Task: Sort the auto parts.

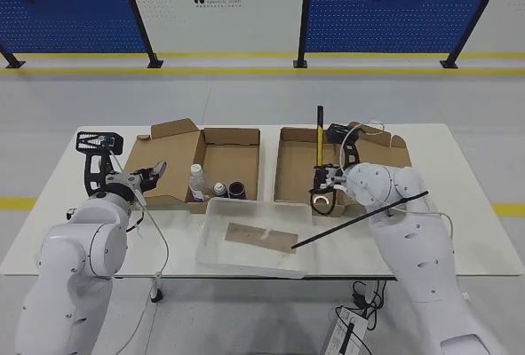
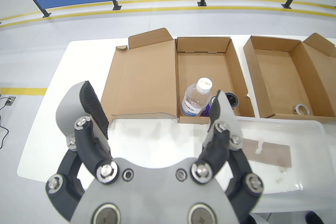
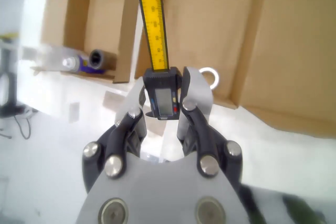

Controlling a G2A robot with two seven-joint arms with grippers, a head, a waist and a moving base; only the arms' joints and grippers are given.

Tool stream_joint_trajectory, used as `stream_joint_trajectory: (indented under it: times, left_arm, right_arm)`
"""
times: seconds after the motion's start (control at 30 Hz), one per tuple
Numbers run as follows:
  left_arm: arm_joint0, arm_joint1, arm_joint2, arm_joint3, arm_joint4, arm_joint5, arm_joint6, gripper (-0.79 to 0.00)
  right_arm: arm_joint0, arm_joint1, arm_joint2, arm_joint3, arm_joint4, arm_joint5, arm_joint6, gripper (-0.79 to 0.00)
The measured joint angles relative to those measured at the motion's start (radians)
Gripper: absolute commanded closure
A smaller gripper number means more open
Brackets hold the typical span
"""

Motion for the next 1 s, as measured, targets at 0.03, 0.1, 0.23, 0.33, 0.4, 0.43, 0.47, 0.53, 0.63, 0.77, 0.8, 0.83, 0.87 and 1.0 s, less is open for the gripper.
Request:
stream_joint_trajectory:
  times: [0.03,0.1,0.23,0.33,0.4,0.43,0.47,0.53,0.63,0.77,0.8,0.83,0.87,1.0]
  left_arm:
    - [0.0,0.0,0.0,0.0,0.0,0.0,0.0,-0.785]
    - [0.0,0.0,0.0,0.0,0.0,0.0,0.0,-0.785]
    - [0.0,0.0,0.0,0.0,0.0,0.0,0.0,-0.785]
    - [0.0,0.0,0.0,0.0,0.0,0.0,0.0,-0.785]
    - [0.0,0.0,0.0,0.0,0.0,0.0,0.0,-0.785]
    - [0.0,0.0,0.0,0.0,0.0,0.0,0.0,-0.785]
    - [0.0,0.0,0.0,0.0,0.0,0.0,0.0,-0.785]
    - [0.0,0.0,0.0,0.0,0.0,0.0,0.0,-0.785]
    - [0.0,0.0,0.0,0.0,0.0,0.0,0.0,-0.785]
    - [0.0,0.0,0.0,0.0,0.0,0.0,0.0,-0.785]
    - [0.0,0.0,0.0,0.0,0.0,0.0,0.0,-0.785]
    - [0.0,0.0,0.0,0.0,0.0,0.0,0.0,-0.785]
    - [0.0,0.0,0.0,0.0,0.0,0.0,0.0,-0.785]
    - [0.0,0.0,0.0,0.0,0.0,0.0,0.0,-0.785]
  right_arm:
    - [0.009,0.0,0.002,0.016,-0.002,0.002,0.0,0.0]
    - [0.031,0.0,0.002,0.058,-0.005,0.002,0.003,0.0]
    - [0.084,-0.005,-0.018,0.152,-0.007,-0.004,0.006,0.0]
    - [0.128,-0.014,-0.053,0.233,-0.002,-0.003,-0.002,0.0]
    - [0.158,-0.024,-0.082,0.294,0.009,0.005,-0.014,0.0]
    - [0.171,-0.029,-0.095,0.322,0.017,0.01,-0.023,0.0]
    - [0.182,-0.034,-0.107,0.349,0.025,0.014,-0.034,0.0]
    - [0.21,-0.047,-0.136,0.414,0.047,0.021,-0.058,0.0]
    - [0.247,-0.066,-0.176,0.503,0.076,0.034,-0.088,0.0]
    - [0.281,-0.093,-0.223,0.595,0.124,0.037,-0.131,0.0]
    - [0.29,-0.101,-0.232,0.619,0.141,0.038,-0.145,0.0]
    - [0.296,-0.106,-0.237,0.636,0.156,0.038,-0.157,0.0]
    - [0.302,-0.111,-0.242,0.653,0.169,0.038,-0.169,0.0]
    - [0.333,-0.13,-0.256,0.741,0.215,0.023,-0.215,0.0]
